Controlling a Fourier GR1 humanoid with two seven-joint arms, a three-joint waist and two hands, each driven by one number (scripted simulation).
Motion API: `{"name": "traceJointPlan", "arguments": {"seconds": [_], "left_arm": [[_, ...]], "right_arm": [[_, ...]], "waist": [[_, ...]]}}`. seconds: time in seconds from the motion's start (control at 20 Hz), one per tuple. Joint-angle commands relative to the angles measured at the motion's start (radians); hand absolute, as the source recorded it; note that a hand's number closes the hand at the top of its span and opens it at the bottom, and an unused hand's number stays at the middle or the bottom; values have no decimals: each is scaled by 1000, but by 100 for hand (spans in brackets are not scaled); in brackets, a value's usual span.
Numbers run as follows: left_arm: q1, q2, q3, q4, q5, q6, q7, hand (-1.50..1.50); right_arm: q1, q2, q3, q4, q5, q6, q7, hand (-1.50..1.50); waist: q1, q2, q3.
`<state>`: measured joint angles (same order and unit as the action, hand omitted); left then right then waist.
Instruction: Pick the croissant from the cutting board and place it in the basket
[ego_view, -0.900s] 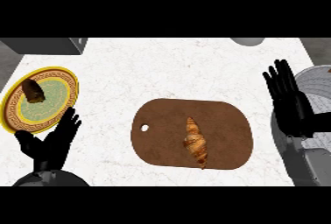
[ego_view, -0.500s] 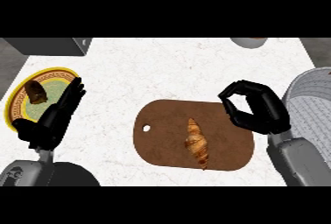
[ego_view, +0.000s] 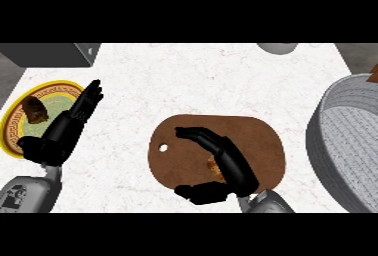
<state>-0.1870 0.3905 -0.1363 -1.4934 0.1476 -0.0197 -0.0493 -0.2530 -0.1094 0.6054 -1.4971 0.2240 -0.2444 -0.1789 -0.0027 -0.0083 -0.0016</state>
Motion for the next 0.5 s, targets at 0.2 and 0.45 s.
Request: {"name": "traceJointPlan", "arguments": {"seconds": [0.2, 0.45], "left_arm": [[14, -1, 9, -14, -8, 11, 12, 0], [41, -11, -8, -21, -22, 13, -1, 0]], "right_arm": [[-137, -144, -21, -181, 397, -70, 472, -150], [-216, -306, 11, -261, 432, 280, 712, -150]], "waist": [[-39, -14, -5], [-35, -13, -7]]}}
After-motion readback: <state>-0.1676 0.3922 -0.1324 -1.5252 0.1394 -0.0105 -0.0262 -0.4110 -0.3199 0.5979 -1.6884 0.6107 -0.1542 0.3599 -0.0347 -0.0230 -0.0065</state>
